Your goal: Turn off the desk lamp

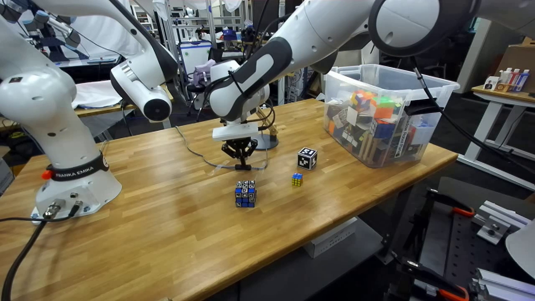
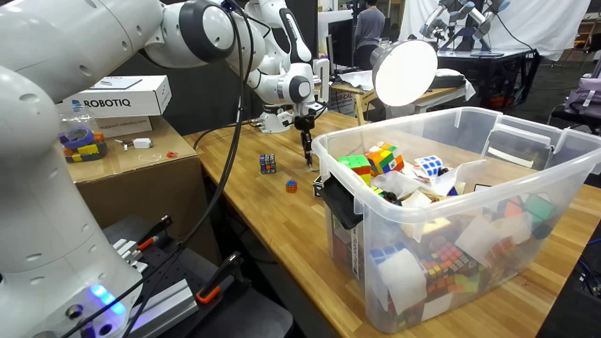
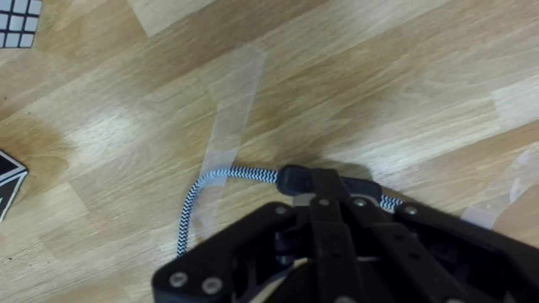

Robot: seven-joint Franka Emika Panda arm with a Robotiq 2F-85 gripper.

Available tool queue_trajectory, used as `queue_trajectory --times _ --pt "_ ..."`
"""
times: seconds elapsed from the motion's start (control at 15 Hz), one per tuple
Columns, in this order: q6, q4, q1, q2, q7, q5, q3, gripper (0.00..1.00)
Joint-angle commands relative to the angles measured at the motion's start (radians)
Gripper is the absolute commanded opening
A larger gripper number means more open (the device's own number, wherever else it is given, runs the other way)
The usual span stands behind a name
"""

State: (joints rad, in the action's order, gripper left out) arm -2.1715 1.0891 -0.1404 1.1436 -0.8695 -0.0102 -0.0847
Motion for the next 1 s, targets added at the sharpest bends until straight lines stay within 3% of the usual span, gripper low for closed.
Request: queue_trajectory --times 0.0,0.93 --pt "0.006 -0.038 -0.001 0.019 0.022 -0.011 0.008 0.0" --pt "0.027 -0.087 -0.007 0.045 0.036 -0.008 0.011 0.0"
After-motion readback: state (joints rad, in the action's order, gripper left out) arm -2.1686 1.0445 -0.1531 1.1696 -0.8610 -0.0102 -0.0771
